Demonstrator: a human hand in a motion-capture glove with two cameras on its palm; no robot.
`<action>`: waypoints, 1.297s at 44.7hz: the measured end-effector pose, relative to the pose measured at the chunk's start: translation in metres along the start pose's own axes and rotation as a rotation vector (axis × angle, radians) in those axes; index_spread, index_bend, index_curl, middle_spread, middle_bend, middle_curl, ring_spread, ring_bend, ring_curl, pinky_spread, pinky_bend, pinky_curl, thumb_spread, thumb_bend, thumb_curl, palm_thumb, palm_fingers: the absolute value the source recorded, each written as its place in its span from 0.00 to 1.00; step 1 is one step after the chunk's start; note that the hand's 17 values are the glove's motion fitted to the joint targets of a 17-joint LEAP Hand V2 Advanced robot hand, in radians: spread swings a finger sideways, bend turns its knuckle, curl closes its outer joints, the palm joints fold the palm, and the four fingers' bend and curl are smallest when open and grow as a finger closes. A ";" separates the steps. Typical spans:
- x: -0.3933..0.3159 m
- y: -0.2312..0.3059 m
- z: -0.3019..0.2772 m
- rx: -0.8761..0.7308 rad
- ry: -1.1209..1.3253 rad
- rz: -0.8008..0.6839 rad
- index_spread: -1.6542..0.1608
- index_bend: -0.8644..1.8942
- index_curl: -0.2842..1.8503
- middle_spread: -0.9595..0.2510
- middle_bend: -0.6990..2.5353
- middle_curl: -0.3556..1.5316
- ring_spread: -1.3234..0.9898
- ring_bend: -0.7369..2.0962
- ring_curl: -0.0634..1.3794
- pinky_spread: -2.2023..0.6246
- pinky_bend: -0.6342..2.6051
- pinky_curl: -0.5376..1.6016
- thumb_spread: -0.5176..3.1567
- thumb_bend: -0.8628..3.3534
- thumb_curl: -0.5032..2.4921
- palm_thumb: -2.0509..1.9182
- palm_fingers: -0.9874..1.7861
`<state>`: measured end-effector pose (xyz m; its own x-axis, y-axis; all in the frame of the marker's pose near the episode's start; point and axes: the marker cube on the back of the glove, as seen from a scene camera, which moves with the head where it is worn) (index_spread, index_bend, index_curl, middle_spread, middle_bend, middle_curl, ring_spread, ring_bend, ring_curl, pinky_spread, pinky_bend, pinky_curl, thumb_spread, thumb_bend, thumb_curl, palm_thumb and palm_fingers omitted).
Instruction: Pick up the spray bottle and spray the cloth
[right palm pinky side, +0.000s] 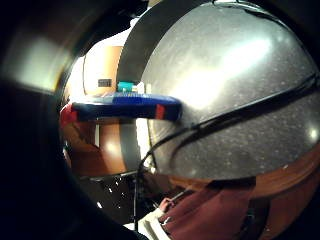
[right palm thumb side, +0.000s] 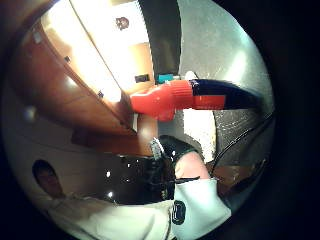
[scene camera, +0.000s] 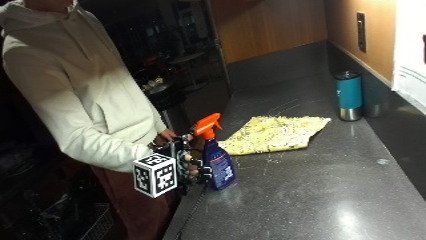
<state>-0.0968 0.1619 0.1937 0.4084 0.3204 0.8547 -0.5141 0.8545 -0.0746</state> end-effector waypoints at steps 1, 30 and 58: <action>0.000 -0.001 0.004 -0.002 -0.010 0.005 0.71 0.34 0.19 0.76 0.29 0.37 0.57 0.42 0.27 0.85 0.37 0.43 0.39 0.20 0.28 0.66 0.37; -0.017 -0.037 0.041 -0.021 0.071 -0.030 0.70 0.38 0.23 0.70 0.31 0.38 0.55 0.41 0.25 0.84 0.34 0.40 0.38 0.20 0.28 0.66 0.44; -0.040 -0.078 0.064 -0.165 0.069 -0.072 0.79 0.44 0.33 0.69 0.36 0.42 0.50 0.39 0.27 0.76 0.26 0.39 0.30 0.21 0.34 0.77 0.80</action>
<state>-0.1211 0.0562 0.1982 0.4930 0.2788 0.8241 -0.3539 0.9296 -0.1027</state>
